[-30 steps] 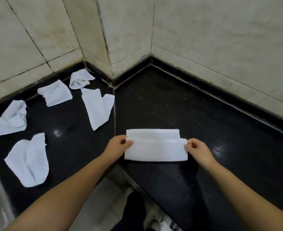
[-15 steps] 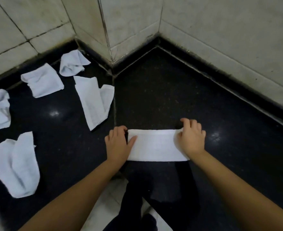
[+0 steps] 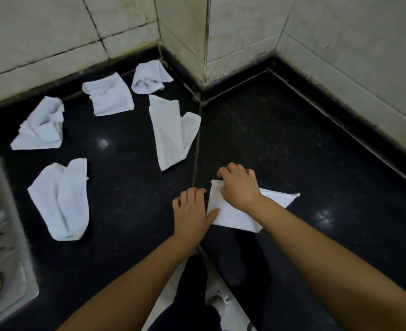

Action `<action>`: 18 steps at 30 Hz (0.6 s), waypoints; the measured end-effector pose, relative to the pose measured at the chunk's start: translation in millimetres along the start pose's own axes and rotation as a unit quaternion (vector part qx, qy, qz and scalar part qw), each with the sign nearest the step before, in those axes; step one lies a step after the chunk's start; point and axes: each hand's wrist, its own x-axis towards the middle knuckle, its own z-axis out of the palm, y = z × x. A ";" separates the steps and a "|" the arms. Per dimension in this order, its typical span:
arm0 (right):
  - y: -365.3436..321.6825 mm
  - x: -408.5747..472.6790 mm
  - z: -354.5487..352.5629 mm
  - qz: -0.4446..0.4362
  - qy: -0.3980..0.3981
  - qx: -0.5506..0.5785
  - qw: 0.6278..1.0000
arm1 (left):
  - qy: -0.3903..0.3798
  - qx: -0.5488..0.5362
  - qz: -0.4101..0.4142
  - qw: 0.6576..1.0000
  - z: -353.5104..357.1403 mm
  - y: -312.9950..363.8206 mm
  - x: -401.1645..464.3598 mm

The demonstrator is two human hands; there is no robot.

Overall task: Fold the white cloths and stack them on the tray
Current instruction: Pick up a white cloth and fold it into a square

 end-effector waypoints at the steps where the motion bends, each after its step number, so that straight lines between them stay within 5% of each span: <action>1: 8.7 -7.7 -2.1 0.015 0.025 0.018 0.999 | -0.009 -0.003 -0.002 1.000 0.4 0.0 0.2; 5: 54.8 -50.8 -6.5 0.129 0.078 0.167 0.974 | 0.002 -0.013 0.008 1.000 2.4 -3.7 -0.5; 11: 105.3 -112.2 2.1 0.313 0.118 0.374 0.865 | 0.014 -0.024 0.011 1.000 4.5 -3.8 0.8; 15: 112.4 -120.0 14.2 0.376 0.100 0.393 0.834 | 0.009 -0.021 0.007 1.000 2.5 -1.1 -0.9; 18: 112.5 -102.3 5.0 0.358 0.169 0.339 0.854 | 0.010 -0.013 0.005 1.000 1.2 -0.5 -2.2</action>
